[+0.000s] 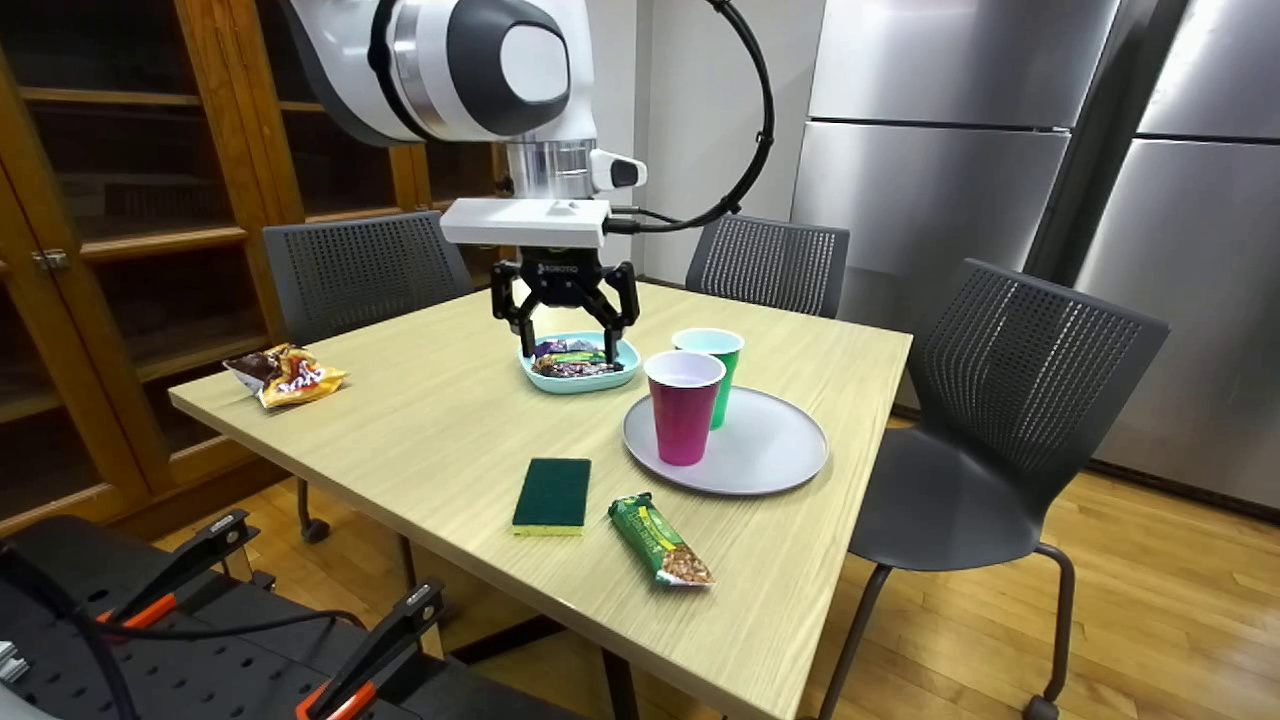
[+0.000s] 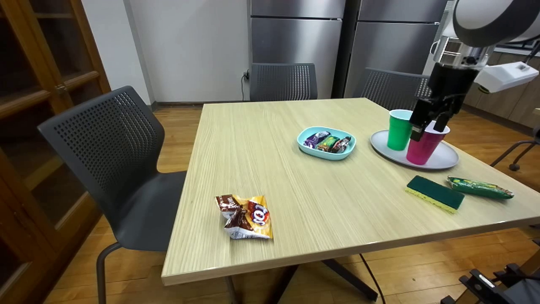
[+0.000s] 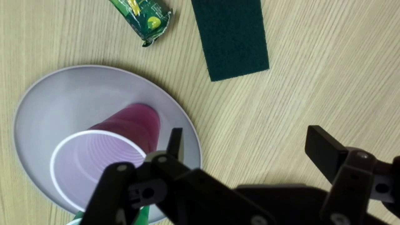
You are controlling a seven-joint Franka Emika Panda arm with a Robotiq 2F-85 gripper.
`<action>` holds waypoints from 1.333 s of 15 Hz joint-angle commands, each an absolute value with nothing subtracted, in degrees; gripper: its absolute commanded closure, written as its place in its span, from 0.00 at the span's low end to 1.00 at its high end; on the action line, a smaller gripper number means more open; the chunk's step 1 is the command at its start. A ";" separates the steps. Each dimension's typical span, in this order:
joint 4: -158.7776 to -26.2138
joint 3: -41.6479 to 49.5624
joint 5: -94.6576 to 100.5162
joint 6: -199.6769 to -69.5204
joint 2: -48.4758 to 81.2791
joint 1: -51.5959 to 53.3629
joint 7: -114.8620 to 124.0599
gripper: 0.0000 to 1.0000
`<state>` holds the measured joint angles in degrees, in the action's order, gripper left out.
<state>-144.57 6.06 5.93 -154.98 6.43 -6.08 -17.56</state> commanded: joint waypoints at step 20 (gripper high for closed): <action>-152.73 12.51 8.11 -156.52 -1.77 -9.02 -35.51 0.00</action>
